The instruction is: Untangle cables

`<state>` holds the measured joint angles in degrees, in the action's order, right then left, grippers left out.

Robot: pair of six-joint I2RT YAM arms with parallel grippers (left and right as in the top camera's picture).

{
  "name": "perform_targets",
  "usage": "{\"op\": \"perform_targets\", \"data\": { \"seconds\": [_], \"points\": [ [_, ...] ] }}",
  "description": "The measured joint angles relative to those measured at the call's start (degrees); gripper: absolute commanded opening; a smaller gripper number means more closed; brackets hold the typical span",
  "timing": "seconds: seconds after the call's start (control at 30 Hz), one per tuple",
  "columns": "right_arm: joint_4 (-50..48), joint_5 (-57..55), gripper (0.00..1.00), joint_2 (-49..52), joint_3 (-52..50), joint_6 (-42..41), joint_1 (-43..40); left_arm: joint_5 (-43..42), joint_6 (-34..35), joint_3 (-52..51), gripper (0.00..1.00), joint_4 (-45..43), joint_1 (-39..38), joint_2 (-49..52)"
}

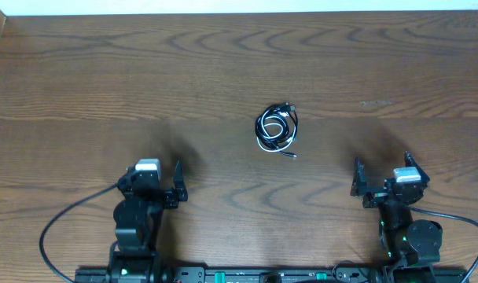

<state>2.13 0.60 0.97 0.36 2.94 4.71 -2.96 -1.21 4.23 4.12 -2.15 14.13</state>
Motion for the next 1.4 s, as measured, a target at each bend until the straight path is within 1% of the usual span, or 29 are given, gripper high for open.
{"op": "perform_targets", "data": {
  "seconds": [0.03, 0.13, 0.2, 0.37, 0.43, 0.57, 0.6, 0.67, 0.87, 0.97, 1.03, 1.23, 1.4],
  "points": [
    [0.2, -0.7, 0.99, 0.3, 0.0, -1.2, 0.0, 0.1, 0.2, 2.6, 0.93, 0.0, 0.0, 4.7],
    [0.5, -1.6, 0.99, 3.2, 0.4, -2.5, 0.0, 0.1, 0.5, 7.6, 0.94, 0.1, 0.0, 12.3],
    [1.2, -2.1, 0.99, 7.2, 1.4, -2.8, 0.0, 0.1, 0.9, 11.1, 0.93, 1.0, 0.0, 17.0],
    [1.5, -2.7, 0.99, 18.8, 7.1, -3.2, 0.0, 0.1, 2.1, 19.3, 0.93, 8.2, 0.0, 25.5],
    [1.4, -2.8, 0.99, 23.2, 9.6, -3.3, 0.0, 0.1, 4.0, 21.8, 0.93, 11.5, 0.0, 27.8],
    [2.3, -3.0, 0.99, 35.6, 17.2, -3.4, 0.0, -0.9, 7.8, 26.3, 0.94, 16.8, 0.0, 32.1],
    [3.5, -3.0, 0.99, 39.3, 19.8, -3.4, 0.0, -1.4, 8.3, 27.1, 0.94, 17.7, 0.0, 32.8],
    [7.7, -2.7, 0.99, 45.7, 24.9, -3.4, 0.0, -2.6, 9.0, 29.9, 0.93, 22.3, 0.0, 34.7],
    [17.0, -2.3, 0.99, 57.0, 35.8, -3.1, 0.0, -4.2, 10.2, 39.5, 0.94, 35.6, -0.2, 40.1],
    [17.1, -1.4, 0.99, 59.1, 37.8, -3.5, 0.0, -6.1, 10.7, 42.7, 0.93, 39.8, -0.2, 40.9],
    [16.7, 0.0, 0.99, 59.2, 37.9, -4.1, 0.0, -6.6, 11.0, 43.3, 0.94, 40.4, -0.2, 40.8],
    [12.4, 4.3, 0.99, 59.2, 38.0, -5.1, 0.0, -7.7, 15.2, 43.3, 0.94, 35.9, -0.2, 41.3],
    [10.6, 6.3, 0.99, 59.0, 38.1, -5.4, 0.0, -7.9, 20.0, 43.3, 0.93, 27.0, -0.2, 41.5]
  ]
}}
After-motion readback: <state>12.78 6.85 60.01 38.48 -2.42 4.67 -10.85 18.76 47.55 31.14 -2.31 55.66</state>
